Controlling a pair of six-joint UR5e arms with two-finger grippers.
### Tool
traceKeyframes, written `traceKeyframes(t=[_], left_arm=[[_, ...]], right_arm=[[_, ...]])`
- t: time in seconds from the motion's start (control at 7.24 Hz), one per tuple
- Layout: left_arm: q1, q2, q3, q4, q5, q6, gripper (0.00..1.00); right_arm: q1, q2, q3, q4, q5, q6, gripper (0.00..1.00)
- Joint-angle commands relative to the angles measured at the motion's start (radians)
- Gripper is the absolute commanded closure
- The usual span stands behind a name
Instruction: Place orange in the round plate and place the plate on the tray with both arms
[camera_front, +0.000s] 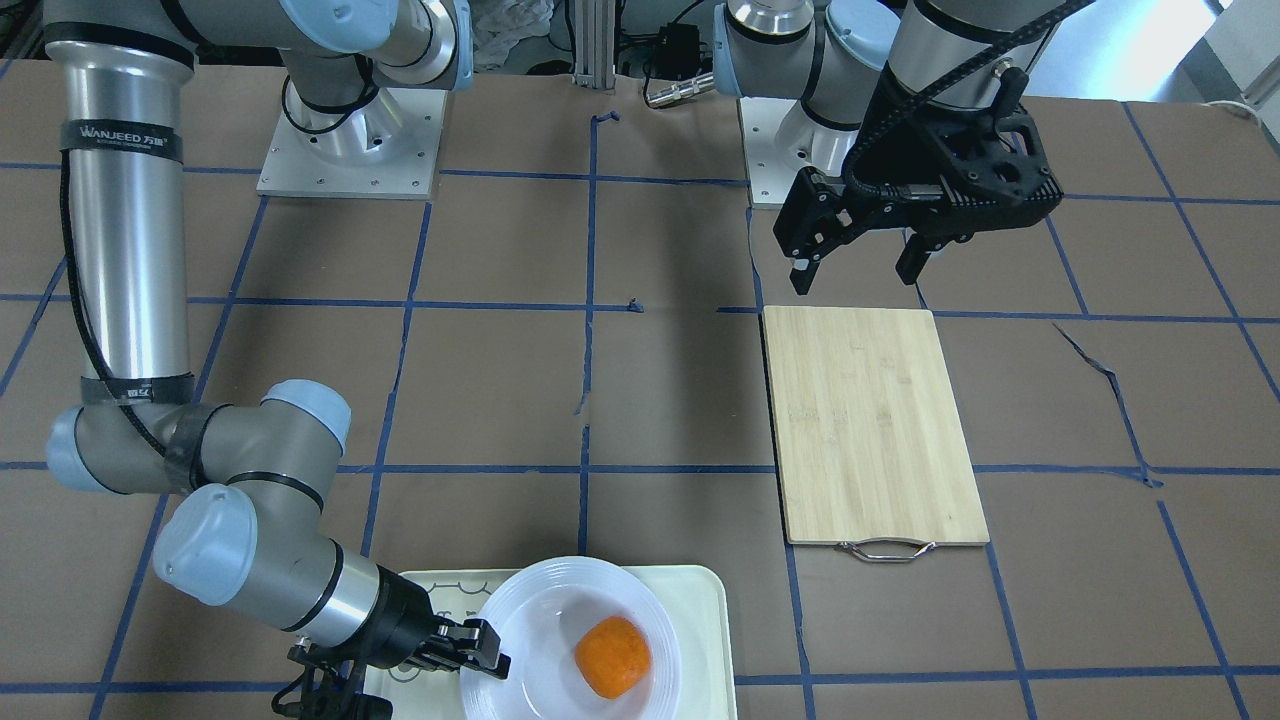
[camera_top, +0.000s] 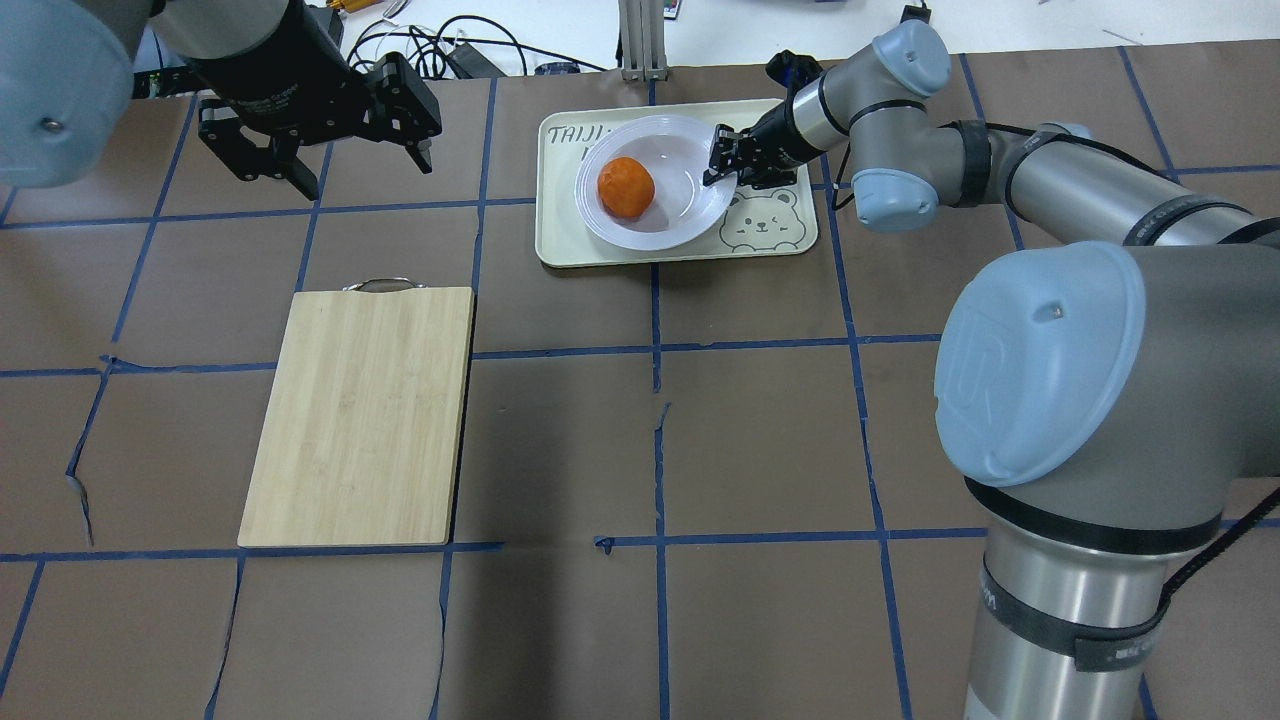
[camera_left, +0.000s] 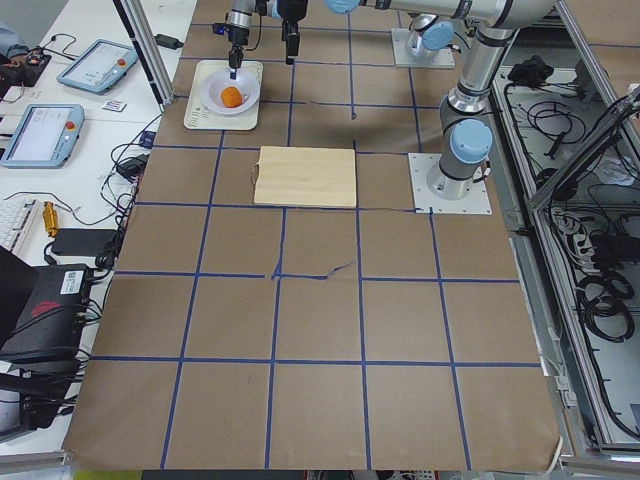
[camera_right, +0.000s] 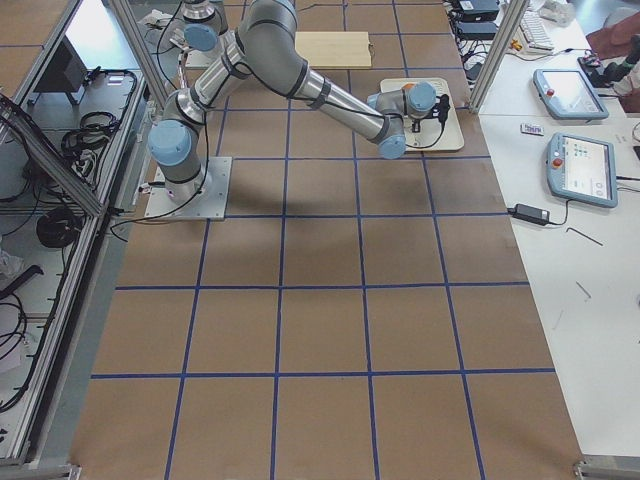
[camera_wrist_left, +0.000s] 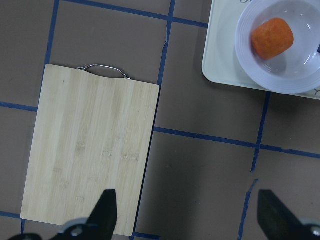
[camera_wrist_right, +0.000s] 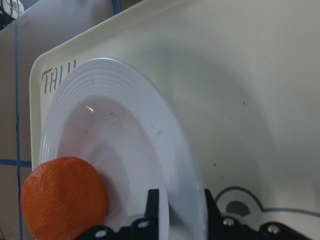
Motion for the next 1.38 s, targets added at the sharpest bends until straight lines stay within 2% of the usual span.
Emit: traceKeyframes(t=[0.0, 0.14, 0.28, 0.41, 0.55, 0.69, 0.83, 0.97, 1.24], left_arm=[[0.000, 0.000, -0.001, 0.000, 0.002, 0.000, 0.00], [0.000, 0.000, -0.001, -0.002, 0.005, 0.014, 0.00], [-0.006, 0.002, 0.004, -0.003, 0.005, 0.038, 0.00], [-0.003, 0.005, 0.005, -0.020, 0.009, 0.040, 0.00], [-0.002, 0.006, 0.021, -0.069, 0.012, 0.064, 0.00], [0.000, 0.005, 0.035, -0.099, 0.015, 0.086, 0.00], [0.000, 0.005, 0.036, -0.101, 0.015, 0.086, 0.00], [0.000, 0.005, 0.036, -0.101, 0.015, 0.086, 0.00], [0.001, 0.005, 0.036, -0.100, 0.015, 0.086, 0.00]], right_arm=[[-0.003, -0.044, -0.027, 0.010, -0.053, -0.003, 0.00], [-0.004, -0.077, -0.030, 0.060, -0.073, -0.003, 0.00], [-0.010, -0.123, -0.025, 0.141, -0.139, -0.005, 0.00], [-0.015, -0.201, -0.016, 0.292, -0.162, -0.008, 0.00], [-0.013, -0.299, -0.013, 0.470, -0.231, -0.003, 0.00], [-0.003, -0.391, -0.011, 0.619, -0.377, -0.006, 0.00], [-0.001, -0.456, -0.005, 0.730, -0.456, -0.009, 0.00], [-0.001, -0.517, 0.010, 0.814, -0.464, -0.003, 0.00], [0.001, -0.605, 0.051, 0.875, -0.507, 0.011, 0.00]])
